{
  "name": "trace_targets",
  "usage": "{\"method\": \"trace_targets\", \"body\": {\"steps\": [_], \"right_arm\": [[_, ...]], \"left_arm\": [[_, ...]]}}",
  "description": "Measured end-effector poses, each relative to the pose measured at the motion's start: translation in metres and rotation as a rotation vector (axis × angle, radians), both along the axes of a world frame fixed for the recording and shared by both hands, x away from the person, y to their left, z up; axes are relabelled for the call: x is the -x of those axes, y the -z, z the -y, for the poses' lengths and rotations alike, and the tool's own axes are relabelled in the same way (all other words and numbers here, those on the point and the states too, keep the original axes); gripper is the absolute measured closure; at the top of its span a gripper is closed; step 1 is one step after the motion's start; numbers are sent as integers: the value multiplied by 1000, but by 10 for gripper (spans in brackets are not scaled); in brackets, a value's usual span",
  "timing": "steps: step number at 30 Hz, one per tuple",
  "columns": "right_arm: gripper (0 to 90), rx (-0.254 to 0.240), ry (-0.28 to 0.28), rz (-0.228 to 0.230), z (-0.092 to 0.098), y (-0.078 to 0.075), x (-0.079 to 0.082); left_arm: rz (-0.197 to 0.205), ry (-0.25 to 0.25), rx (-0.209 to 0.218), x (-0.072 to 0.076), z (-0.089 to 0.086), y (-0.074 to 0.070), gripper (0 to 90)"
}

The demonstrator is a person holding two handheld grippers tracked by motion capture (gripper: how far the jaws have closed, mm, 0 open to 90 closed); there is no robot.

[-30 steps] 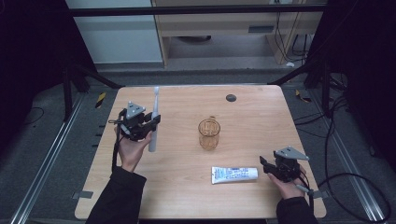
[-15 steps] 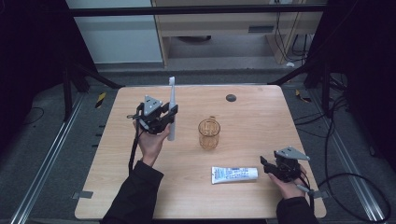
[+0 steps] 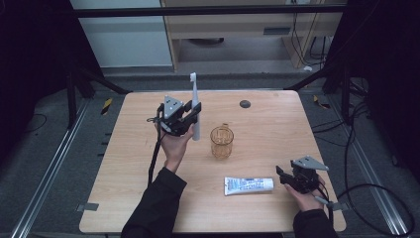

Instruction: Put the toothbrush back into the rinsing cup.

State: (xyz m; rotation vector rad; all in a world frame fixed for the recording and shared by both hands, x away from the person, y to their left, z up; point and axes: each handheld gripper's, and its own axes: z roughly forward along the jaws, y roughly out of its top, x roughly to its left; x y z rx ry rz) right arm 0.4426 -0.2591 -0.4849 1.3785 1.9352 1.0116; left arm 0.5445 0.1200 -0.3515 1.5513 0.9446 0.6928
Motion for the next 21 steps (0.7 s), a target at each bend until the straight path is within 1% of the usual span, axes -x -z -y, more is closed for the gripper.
{"method": "trace_targets", "body": {"steps": [4,11,16,21], "right_arm": [[389,-1,1,-1,1,1,-1],[390,3,-1,3,2,1,-1],[391,3,-1,4,2,1,-1],[393,-1,-1,0,2,1,-1]], "left_arm": [[7,15,21,-1,8,-1,675],[38,35,46,1,22,-5,675],[53,39,51,1,27,-6,675],[57,54,55,0,33,-6,675]]}}
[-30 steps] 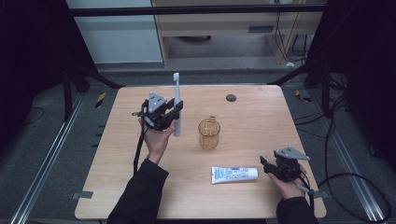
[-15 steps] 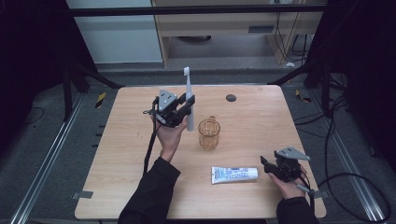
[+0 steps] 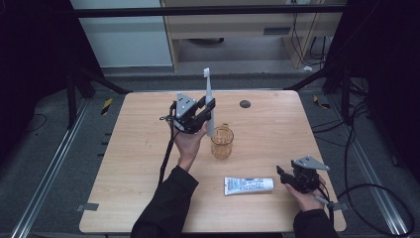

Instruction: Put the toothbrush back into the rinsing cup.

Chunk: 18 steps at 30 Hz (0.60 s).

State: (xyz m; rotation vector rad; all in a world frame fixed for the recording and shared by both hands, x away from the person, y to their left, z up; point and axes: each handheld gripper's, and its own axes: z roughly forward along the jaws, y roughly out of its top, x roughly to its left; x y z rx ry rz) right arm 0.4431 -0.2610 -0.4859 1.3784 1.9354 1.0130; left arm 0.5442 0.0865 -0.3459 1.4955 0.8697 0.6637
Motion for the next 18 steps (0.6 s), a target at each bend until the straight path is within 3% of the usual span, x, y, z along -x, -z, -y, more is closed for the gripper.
{"method": "trace_targets", "body": {"steps": [18], "right_arm": [[400,3,-3,4,0,0,1]], "left_arm": [[-3,37,-12,-4,17,12,675]]}}
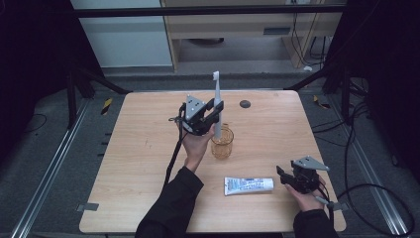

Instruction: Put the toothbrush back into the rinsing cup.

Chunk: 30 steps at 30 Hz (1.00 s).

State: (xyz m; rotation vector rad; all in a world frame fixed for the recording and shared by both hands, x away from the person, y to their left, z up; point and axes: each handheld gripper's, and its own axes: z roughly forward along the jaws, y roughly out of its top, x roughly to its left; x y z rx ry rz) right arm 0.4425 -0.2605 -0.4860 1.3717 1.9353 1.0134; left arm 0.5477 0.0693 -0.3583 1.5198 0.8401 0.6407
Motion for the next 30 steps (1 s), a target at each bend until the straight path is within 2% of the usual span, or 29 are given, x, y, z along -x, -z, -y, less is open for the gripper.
{"method": "trace_targets", "body": {"steps": [17,30], "right_arm": [[404,4,-1,-4,-1,0,0],[407,11,-5,-2,-1,1,0]], "left_arm": [[-26,13,-27,-2,0,24,675],[-27,13,-30,0,-2,40,674]]}}
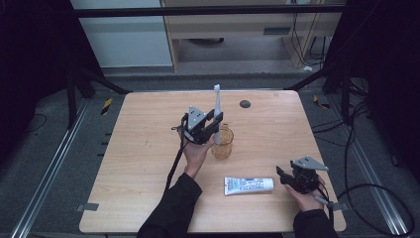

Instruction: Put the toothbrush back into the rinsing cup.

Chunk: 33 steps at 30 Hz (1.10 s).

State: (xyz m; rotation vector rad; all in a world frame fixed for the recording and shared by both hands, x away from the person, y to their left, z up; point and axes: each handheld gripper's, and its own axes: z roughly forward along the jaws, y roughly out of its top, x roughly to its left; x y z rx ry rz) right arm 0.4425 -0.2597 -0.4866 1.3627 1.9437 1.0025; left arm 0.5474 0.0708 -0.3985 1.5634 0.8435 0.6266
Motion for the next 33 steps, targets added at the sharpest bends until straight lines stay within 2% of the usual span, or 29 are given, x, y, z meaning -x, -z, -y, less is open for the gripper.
{"method": "trace_targets", "body": {"steps": [19,33], "right_arm": [[407,0,1,-2,0,0,0],[406,0,2,-2,0,0,0]], "left_arm": [[-31,23,-27,4,2,28,674],[-45,30,-57,8,2,41,673]]}}
